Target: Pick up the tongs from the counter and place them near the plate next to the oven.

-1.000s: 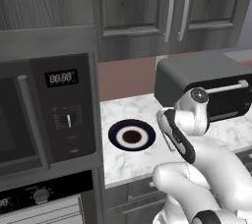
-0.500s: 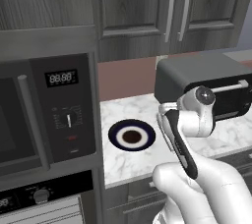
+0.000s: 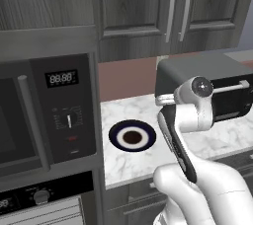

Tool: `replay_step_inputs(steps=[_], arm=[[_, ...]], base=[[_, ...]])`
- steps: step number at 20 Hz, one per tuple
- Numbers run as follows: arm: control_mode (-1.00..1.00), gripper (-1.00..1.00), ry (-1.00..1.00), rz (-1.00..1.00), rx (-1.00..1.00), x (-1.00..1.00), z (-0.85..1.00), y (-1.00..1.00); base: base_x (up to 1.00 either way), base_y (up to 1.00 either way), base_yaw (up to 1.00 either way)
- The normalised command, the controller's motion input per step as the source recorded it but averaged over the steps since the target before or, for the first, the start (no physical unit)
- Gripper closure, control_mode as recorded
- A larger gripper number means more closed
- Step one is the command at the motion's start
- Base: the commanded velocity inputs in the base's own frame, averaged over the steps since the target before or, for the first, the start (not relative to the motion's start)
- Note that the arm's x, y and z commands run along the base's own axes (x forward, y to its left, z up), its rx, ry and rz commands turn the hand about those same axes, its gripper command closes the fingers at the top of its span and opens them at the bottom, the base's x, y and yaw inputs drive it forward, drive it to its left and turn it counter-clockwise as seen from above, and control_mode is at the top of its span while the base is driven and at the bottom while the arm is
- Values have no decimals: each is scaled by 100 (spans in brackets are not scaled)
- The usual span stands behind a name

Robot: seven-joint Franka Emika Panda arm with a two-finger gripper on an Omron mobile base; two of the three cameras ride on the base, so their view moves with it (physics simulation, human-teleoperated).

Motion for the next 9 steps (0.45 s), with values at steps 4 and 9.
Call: replay_step_inputs(steps=[4,9], arm=[[-100,-100,-4,0,-4,-29,52,18],[-100,-100,-15,0,-2,-54,54,4]], base=[[0,0,0],[0,0,0]])
